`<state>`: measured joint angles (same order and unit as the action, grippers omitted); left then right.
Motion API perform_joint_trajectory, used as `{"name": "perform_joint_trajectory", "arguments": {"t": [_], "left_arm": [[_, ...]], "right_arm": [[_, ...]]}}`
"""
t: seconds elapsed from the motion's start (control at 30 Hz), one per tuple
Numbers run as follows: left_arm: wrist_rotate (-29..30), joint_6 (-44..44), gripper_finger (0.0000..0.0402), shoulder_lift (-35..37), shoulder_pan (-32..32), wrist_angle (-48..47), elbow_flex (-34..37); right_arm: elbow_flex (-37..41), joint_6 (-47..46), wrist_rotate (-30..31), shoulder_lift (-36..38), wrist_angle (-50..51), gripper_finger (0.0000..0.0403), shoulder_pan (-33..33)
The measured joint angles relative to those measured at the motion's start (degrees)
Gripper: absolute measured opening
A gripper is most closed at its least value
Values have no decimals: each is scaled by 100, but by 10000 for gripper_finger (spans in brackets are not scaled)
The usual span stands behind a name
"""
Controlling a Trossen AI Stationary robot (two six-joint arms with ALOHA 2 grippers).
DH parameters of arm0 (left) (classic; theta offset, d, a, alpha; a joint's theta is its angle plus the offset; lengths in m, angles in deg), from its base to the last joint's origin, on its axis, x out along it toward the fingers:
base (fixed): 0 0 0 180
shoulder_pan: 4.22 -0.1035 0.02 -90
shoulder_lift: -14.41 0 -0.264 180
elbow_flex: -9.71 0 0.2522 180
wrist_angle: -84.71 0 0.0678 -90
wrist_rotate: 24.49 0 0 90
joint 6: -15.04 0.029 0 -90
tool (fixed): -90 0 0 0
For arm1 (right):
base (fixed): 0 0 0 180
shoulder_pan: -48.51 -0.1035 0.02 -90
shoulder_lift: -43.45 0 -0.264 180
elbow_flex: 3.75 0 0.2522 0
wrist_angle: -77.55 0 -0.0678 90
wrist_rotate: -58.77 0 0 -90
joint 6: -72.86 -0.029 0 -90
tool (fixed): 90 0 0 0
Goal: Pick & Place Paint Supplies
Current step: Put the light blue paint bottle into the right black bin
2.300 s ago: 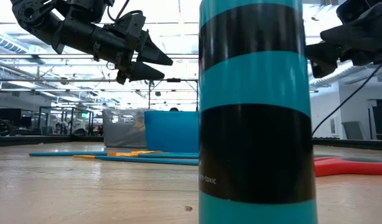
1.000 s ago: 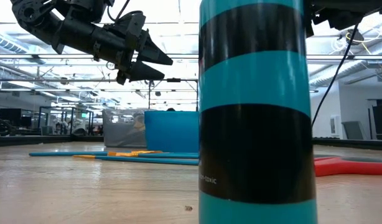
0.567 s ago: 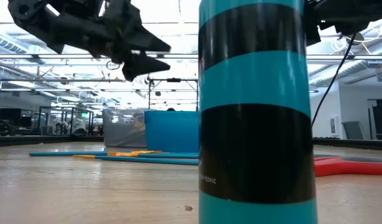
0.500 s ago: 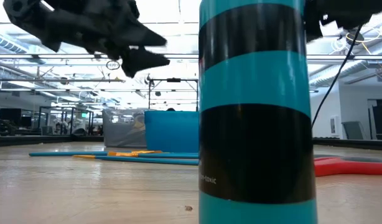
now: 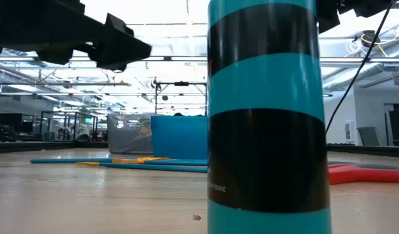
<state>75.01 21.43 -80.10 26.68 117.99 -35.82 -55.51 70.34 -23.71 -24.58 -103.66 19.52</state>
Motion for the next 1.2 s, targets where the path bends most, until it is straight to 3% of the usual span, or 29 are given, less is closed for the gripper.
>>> {"name": "perform_joint_trajectory", "arguments": {"t": [0.27, 0.43, 0.8, 1.0, 1.2], "left_arm": [[-219, -112, 285, -1454, 85, -43, -1213], [-421, -153, 285, -2009, 81, -72, -1791], [-509, -186, 285, -2073, 76, -706, -2130], [-882, -1070, 285, -2073, 52, -820, -2204], [-929, -943, 285, -2333, 52, -1529, -2646]], "right_arm": [[0, 13, -6, 0, 24, 196, 0], [1, 13, -8, 0, 34, 196, 0], [2, -136, -8, 0, 27, 196, 0], [2, -131, -8, 0, 26, 196, 0], [2, -131, -10, -2, 21, 196, 0]]}}
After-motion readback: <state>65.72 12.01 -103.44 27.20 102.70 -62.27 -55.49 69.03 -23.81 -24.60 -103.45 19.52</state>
